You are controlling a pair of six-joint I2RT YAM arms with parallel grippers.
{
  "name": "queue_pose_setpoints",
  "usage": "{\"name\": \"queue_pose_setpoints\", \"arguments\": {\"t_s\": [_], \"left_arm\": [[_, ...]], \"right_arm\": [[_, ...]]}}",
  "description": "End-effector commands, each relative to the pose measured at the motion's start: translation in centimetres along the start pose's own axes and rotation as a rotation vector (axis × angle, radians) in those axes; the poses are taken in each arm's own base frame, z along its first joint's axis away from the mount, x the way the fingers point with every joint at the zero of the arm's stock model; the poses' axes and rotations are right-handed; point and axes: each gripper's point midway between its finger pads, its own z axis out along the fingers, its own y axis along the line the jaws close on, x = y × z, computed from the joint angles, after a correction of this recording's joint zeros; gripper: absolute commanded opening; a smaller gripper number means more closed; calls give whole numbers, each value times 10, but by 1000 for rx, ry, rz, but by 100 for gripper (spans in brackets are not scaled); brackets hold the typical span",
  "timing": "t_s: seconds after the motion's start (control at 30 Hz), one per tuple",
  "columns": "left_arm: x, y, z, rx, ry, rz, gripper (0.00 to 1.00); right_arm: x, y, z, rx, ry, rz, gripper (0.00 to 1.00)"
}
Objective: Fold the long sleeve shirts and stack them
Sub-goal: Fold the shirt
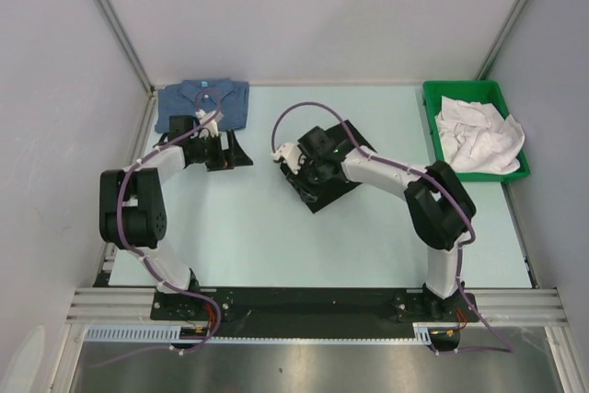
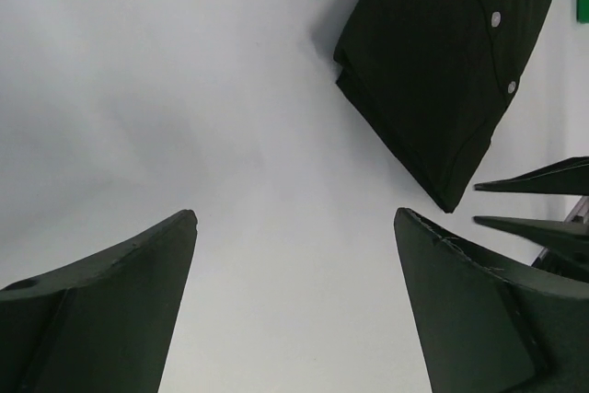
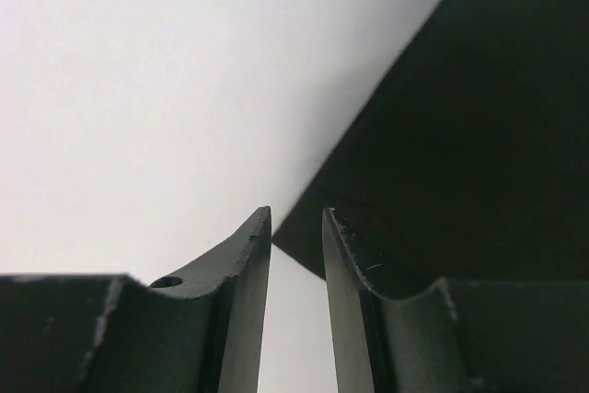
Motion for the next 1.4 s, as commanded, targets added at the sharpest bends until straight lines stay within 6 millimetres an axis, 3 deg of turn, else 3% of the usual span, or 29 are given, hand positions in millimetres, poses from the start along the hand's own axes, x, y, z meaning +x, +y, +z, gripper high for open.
{"name": "queue_pose_setpoints", "arguments": {"t_s": [0.0, 0.13, 0.17, 0.23, 0.27, 0.3, 0.37, 0.4, 0.47, 0.5, 0.53, 0.6, 0.77, 0.83, 0.87, 0.97, 1.07, 1.17, 1.37], "left_arm": [[-14, -2, -18, -7, -66, 33, 96], [-12, 0, -26, -16, -74, 43, 96], [-11, -1, -26, -12, -74, 60, 96], [-10, -2, -27, -11, -70, 73, 96], [-10, -1, -28, -11, -70, 82, 95], [-10, -2, -28, -8, -68, 86, 94], [-9, -4, -27, 4, -65, 92, 92], [-10, -5, -27, 10, -68, 96, 91], [-8, -8, -24, 29, -61, 92, 91], [-9, -12, -19, 39, -58, 104, 91], [-8, -15, -15, 46, -56, 95, 91], [-9, -27, -2, 83, -45, 108, 91], [13, -80, 46, 238, 50, 71, 91], [26, -90, 63, 271, 103, 1, 90], [32, -101, 72, 300, 114, 5, 89], [57, -114, 89, 344, 194, -87, 85], [73, -119, 98, 329, 212, -135, 79], [84, -113, 109, 274, 228, -182, 72], [86, -111, 122, 232, 219, -183, 64]], "right_arm": [[10, -5, 31, 54, 48, -65, 36], [36, -4, 44, 56, 127, -85, 34], [46, -2, 46, 50, 150, -86, 29], [56, -1, 44, 45, 169, -106, 8], [71, 2, 43, 34, 197, -104, 1], [79, 5, 39, 18, 217, -123, 0], [86, 18, 24, -44, 206, -129, 0], [103, 34, 15, -121, 230, -117, 0], [106, 48, -7, -194, 206, -166, 0], [126, 61, -16, -248, 248, -155, 0], [126, 65, -29, -277, 227, -213, 0], [150, 76, -44, -339, 267, -190, 0], [178, 80, -69, -423, 316, -190, 0], [175, 73, -71, -419, 316, -161, 0], [175, 72, -72, -426, 330, -128, 5], [158, 61, -79, -421, 302, -75, 41], [138, 53, -88, -416, 252, -46, 49], [119, 44, -94, -396, 210, -29, 50], [108, 28, -100, -389, 179, 44, 50]]}}
